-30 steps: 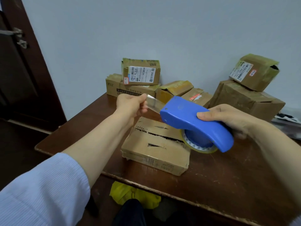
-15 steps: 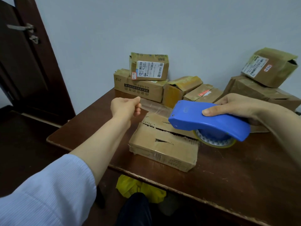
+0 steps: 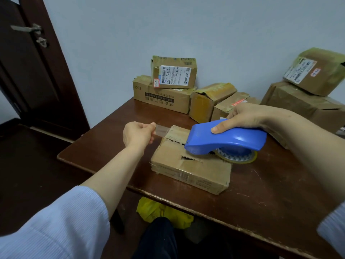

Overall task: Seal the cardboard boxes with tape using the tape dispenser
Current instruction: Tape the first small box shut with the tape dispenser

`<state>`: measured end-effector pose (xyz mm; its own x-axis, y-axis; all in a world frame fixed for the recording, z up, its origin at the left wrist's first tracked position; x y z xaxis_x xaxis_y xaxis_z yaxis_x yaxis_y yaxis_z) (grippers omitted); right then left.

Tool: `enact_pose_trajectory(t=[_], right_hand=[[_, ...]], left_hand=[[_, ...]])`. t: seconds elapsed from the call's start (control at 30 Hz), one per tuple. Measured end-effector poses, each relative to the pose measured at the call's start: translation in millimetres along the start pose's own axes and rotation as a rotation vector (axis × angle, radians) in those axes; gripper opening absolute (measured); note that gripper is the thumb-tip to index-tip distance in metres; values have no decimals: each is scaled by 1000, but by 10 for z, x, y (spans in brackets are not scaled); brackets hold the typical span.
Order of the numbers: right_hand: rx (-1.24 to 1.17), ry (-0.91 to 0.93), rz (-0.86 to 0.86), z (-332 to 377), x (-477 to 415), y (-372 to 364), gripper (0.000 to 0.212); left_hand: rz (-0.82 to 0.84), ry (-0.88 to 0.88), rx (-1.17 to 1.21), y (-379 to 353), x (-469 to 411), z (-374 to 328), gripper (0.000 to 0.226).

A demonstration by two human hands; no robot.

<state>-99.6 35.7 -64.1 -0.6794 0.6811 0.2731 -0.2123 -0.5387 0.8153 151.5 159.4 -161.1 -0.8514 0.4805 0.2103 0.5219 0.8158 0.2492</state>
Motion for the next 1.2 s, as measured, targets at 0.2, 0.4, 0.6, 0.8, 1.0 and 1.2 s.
enact_pose_trajectory(t=[0.2,0.4,0.6,0.8,1.0,1.2], right_hand=[[70,3,-3,58,-112,-49,75],[112,-20,35,-4,-221,-126,63],[124,-41,56,-70,-251,-170,57],[137,-38,73,-100,-284,-195,54],[120,-44,69,-106,-295,-194,55],[101,-37,70,-116,-291,-203,54]], left_hand=[[-7,-6,-97,-5,-50,59,32],[3,-65,-342,-77,-86,114,35],[-6,-141,-608,-175,-40,126,35],[100,-241,-803,-357,-22,134,27],[143,-286,-861,-412,-75,119,31],[88,-332,-952,-355,-105,0,63]])
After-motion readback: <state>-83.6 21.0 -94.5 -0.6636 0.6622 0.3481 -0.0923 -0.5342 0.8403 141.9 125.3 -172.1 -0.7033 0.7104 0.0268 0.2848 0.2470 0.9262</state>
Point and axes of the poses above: each hand's wrist, its own x-axis away from the middle knuckle, its own y-axis out of the back of the hand, z = x × y, the point moved 9 cm from there along -x, towards the middle knuckle, and after that the axes turned 8 degrees about y, right-handed, at the moved point
